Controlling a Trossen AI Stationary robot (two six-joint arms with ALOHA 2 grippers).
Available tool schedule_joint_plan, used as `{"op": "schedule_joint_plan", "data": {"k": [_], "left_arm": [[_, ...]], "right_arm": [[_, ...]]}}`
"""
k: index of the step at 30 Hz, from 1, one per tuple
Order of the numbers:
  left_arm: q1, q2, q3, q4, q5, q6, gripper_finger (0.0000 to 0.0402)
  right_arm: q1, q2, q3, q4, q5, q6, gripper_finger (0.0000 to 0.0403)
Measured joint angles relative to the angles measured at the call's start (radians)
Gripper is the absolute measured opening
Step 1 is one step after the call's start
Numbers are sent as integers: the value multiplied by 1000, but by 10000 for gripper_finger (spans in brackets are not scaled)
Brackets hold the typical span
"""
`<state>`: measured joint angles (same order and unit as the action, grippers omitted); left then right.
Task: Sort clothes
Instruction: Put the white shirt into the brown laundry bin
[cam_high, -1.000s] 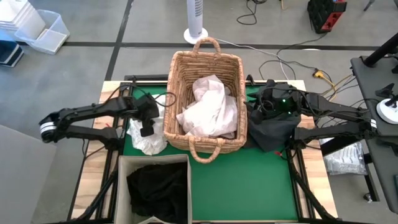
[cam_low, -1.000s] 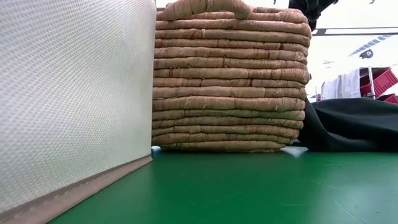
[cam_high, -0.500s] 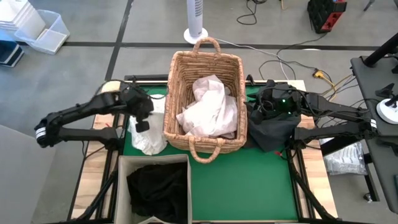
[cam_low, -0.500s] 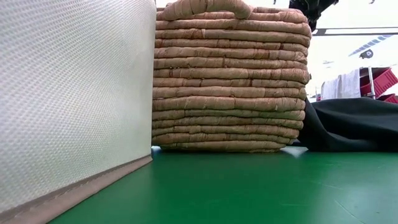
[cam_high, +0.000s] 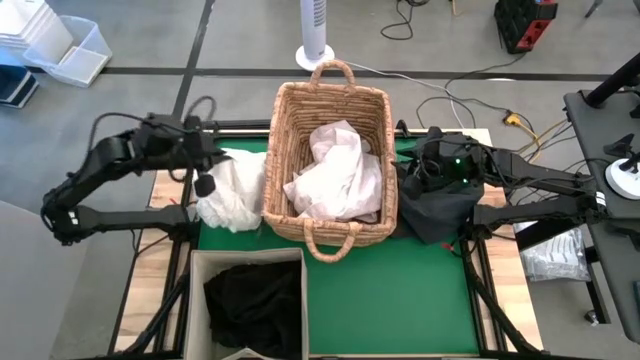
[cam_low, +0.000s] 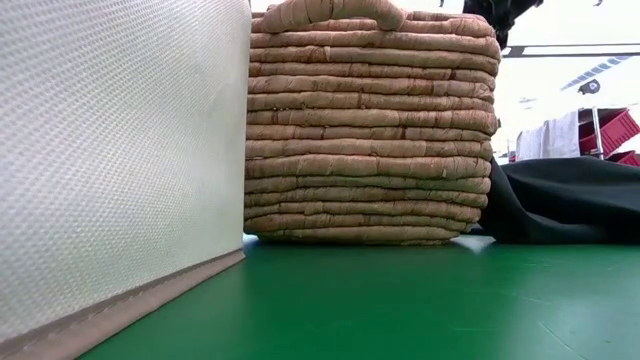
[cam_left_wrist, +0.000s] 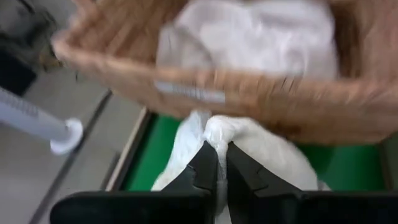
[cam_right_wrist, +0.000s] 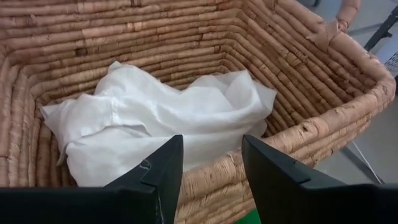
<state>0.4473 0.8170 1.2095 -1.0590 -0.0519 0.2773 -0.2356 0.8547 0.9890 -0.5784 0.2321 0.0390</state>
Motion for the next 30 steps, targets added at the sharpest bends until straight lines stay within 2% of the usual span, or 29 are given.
{"op": "schedule_joint_plan", "data": {"k": [7, 14, 20, 26, 30], "left_arm": [[-2, 1, 157, 22, 62, 7, 0], [-4, 14, 285, 101, 143, 17, 0], [-8, 66, 371, 197, 149, 8, 0], [-9, 142, 422, 288, 157, -49, 0], [-10, 191, 418, 379, 281, -109, 0]], "right_arm": [[0, -1, 29, 77, -6, -60, 148], [4, 38, 104, 199, -101, -167, 157], [4, 168, 224, 213, -136, -245, 157], [5, 334, 397, 220, -298, -308, 148], [5, 442, 521, 223, -361, -346, 144]]}}
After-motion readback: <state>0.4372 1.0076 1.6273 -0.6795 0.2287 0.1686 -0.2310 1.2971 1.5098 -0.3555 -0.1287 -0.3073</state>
